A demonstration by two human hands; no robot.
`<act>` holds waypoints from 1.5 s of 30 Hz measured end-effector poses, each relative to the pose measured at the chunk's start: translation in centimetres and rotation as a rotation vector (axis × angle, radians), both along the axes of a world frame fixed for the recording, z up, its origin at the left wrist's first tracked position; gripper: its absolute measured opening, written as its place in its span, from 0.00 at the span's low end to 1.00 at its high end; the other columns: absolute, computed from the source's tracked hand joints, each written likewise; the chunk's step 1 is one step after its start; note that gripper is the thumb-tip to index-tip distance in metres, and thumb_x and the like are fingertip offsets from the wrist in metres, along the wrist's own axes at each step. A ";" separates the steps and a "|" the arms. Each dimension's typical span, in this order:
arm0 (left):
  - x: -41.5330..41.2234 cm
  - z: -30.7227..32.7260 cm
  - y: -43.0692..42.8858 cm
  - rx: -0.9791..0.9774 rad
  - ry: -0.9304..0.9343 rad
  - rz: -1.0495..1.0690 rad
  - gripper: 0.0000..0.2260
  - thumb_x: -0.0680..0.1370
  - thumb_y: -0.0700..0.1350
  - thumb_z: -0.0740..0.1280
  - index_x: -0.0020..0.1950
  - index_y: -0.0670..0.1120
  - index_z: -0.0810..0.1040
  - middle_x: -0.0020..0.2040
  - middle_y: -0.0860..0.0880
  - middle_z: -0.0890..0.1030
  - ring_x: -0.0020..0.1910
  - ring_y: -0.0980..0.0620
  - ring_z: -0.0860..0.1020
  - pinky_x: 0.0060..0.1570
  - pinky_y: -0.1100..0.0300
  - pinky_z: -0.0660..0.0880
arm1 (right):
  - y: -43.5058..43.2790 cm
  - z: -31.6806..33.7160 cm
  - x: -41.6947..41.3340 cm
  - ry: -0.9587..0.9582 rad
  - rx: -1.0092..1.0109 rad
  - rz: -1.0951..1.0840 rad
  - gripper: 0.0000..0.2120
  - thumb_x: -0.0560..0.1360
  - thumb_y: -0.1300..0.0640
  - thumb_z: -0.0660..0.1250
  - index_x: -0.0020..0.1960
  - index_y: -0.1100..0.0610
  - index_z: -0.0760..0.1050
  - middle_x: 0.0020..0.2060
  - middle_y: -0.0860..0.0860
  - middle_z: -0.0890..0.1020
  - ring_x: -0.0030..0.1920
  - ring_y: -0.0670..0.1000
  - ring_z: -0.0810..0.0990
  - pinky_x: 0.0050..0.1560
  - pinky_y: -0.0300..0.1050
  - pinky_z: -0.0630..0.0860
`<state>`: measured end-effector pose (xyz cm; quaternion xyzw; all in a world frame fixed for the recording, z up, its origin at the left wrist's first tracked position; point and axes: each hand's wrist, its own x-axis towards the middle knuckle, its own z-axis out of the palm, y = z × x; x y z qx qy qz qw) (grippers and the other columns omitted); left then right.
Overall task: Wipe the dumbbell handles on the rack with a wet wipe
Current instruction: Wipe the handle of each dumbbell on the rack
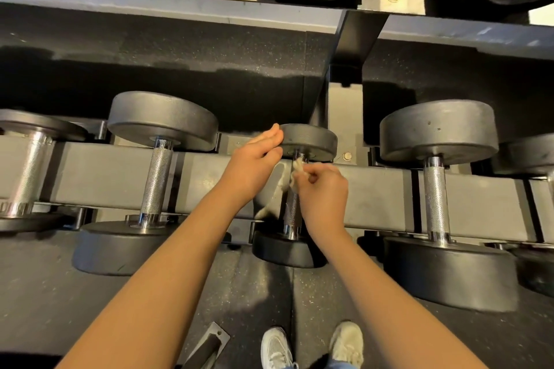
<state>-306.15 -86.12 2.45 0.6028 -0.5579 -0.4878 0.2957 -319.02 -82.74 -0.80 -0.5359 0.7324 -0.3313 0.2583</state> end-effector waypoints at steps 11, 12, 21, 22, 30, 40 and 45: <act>-0.1 -0.4 -0.1 -0.009 -0.056 -0.012 0.20 0.81 0.42 0.59 0.74 0.50 0.64 0.75 0.54 0.63 0.72 0.61 0.60 0.67 0.70 0.52 | 3.5 -1.2 -0.7 0.044 -0.005 0.167 0.03 0.72 0.61 0.72 0.40 0.60 0.82 0.37 0.50 0.76 0.35 0.46 0.73 0.35 0.27 0.64; -0.2 -0.3 -0.1 -0.004 -0.067 -0.016 0.20 0.82 0.42 0.59 0.74 0.50 0.64 0.75 0.54 0.63 0.72 0.61 0.60 0.67 0.70 0.52 | 4.2 -1.3 -0.9 0.017 0.035 0.202 0.04 0.71 0.61 0.72 0.38 0.61 0.81 0.37 0.50 0.76 0.35 0.47 0.73 0.35 0.27 0.65; -0.5 2.0 -0.1 0.040 -0.264 -0.096 0.20 0.82 0.45 0.58 0.75 0.48 0.62 0.76 0.51 0.61 0.74 0.55 0.58 0.67 0.67 0.50 | 3.3 2.1 -2.7 -0.200 0.119 0.132 0.02 0.72 0.60 0.72 0.42 0.55 0.80 0.39 0.51 0.80 0.37 0.46 0.75 0.38 0.30 0.69; -0.6 2.4 0.0 0.038 -0.293 -0.091 0.20 0.83 0.45 0.57 0.75 0.47 0.63 0.76 0.50 0.62 0.74 0.54 0.59 0.66 0.68 0.51 | 3.0 2.8 -2.9 -0.246 0.106 0.097 0.03 0.72 0.60 0.72 0.42 0.53 0.80 0.40 0.51 0.80 0.39 0.46 0.76 0.40 0.32 0.71; -2.0 11.1 -1.5 -0.192 -0.278 0.066 0.18 0.82 0.44 0.59 0.72 0.47 0.67 0.66 0.52 0.70 0.63 0.59 0.68 0.61 0.66 0.63 | -1.6 11.1 -5.8 -0.260 0.026 0.092 0.02 0.72 0.56 0.72 0.45 0.53 0.83 0.41 0.48 0.82 0.42 0.46 0.79 0.44 0.41 0.76; -4.3 23.2 -6.9 -0.590 -0.426 0.264 0.22 0.81 0.43 0.59 0.75 0.44 0.62 0.73 0.47 0.65 0.71 0.54 0.62 0.69 0.66 0.54 | -7.2 23.6 -8.8 -0.415 -0.112 0.077 0.03 0.73 0.60 0.72 0.46 0.55 0.82 0.37 0.45 0.82 0.38 0.35 0.79 0.37 0.25 0.72; -4.3 24.1 -11.0 -0.413 -0.499 0.143 0.23 0.83 0.51 0.51 0.78 0.47 0.52 0.78 0.49 0.54 0.77 0.50 0.52 0.76 0.50 0.50 | -10.6 27.0 -8.5 -0.471 -0.137 0.078 0.03 0.73 0.62 0.71 0.46 0.57 0.82 0.38 0.49 0.84 0.38 0.39 0.81 0.38 0.28 0.74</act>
